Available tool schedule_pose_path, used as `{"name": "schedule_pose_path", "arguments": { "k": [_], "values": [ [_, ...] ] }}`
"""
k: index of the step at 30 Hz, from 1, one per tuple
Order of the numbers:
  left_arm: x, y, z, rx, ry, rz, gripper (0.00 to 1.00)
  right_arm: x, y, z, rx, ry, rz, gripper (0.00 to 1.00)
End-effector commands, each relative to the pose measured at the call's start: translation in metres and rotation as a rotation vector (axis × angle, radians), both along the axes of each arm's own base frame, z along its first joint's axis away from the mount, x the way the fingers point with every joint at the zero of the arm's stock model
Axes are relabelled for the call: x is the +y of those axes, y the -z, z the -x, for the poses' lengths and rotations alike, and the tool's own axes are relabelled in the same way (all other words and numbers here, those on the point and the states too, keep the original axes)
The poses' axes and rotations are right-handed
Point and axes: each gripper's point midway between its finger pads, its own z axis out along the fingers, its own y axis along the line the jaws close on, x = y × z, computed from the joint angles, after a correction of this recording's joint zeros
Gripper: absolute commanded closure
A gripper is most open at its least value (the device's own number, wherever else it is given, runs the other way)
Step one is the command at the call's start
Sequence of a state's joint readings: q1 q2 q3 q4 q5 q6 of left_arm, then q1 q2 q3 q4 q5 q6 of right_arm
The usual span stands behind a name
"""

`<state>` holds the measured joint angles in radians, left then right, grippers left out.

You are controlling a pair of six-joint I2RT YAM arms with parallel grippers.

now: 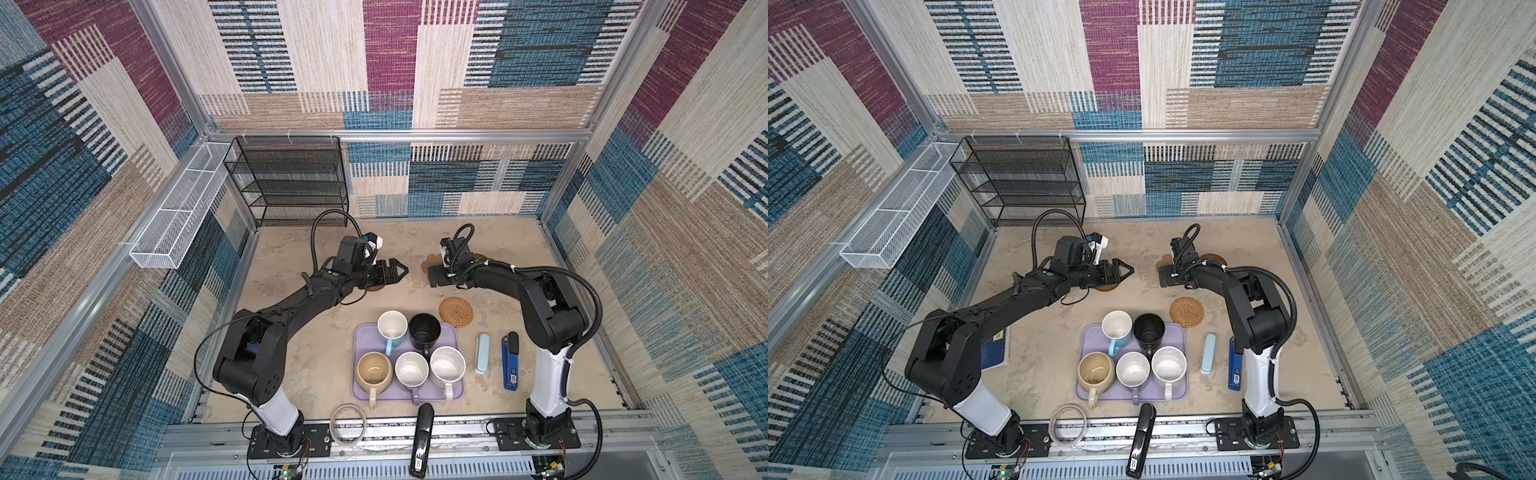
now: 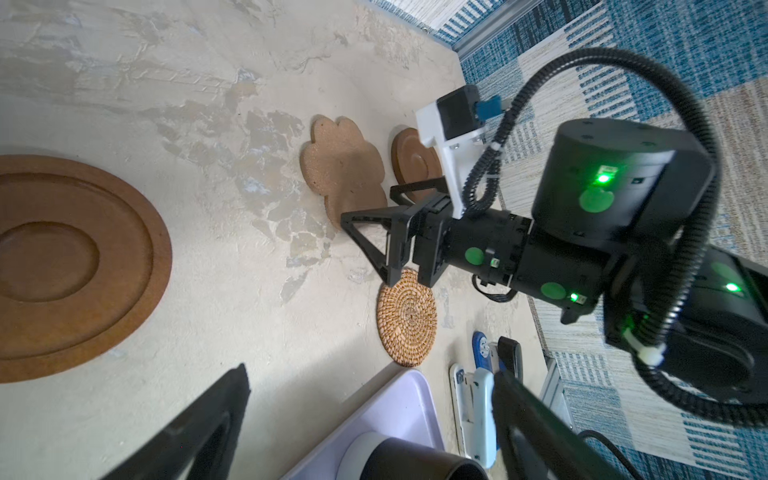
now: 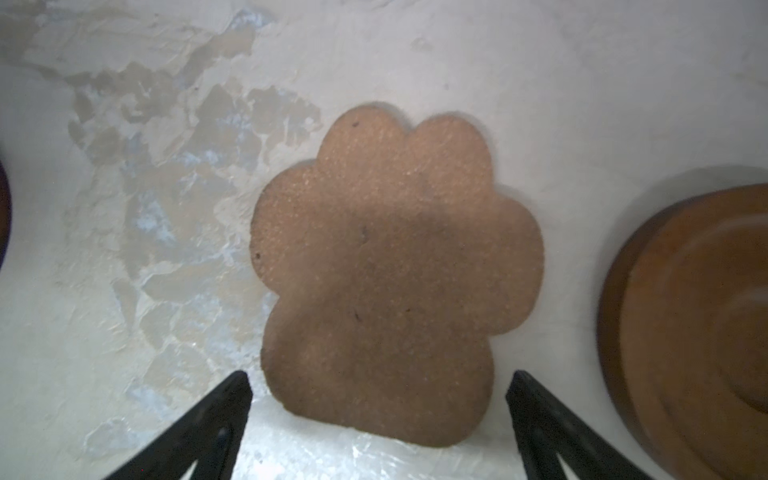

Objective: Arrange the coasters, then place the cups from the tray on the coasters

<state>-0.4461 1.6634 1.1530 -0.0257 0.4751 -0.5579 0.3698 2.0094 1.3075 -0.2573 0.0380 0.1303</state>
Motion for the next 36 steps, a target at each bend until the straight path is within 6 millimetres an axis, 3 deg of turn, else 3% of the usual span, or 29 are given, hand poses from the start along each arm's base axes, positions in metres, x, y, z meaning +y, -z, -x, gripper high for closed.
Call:
{"name": "schedule_pose_path", "arguments": {
  "k": [1,7,13,19,25,30,36],
  "values": [
    [0.000,-0.014,-0.008,-0.055,-0.011,0.000,0.06,0.001,0.002,-0.002,-0.001,-0.004,0.029,0.01],
    [0.009,0.014,-0.016,-0.025,-0.067,-0.034,0.05,0.000,0.014,-0.009,0.017,0.017,0.106,0.01],
    [0.009,0.010,-0.013,-0.037,-0.065,-0.028,0.06,-0.003,0.026,-0.003,0.055,0.030,0.112,0.05],
    [0.013,0.000,-0.006,-0.061,-0.077,-0.008,0.06,0.033,0.016,0.012,0.056,-0.022,0.069,0.07],
    [0.018,0.015,-0.002,-0.030,-0.082,-0.034,0.06,0.067,0.018,0.030,0.106,-0.025,0.040,0.07],
    [0.022,0.020,0.001,-0.014,-0.085,-0.038,0.06,0.078,0.023,0.031,0.139,0.001,-0.006,0.06],
    [0.027,0.019,0.005,-0.016,-0.104,-0.034,0.05,0.099,0.010,0.031,0.138,-0.025,-0.120,0.03]
  ]
}}
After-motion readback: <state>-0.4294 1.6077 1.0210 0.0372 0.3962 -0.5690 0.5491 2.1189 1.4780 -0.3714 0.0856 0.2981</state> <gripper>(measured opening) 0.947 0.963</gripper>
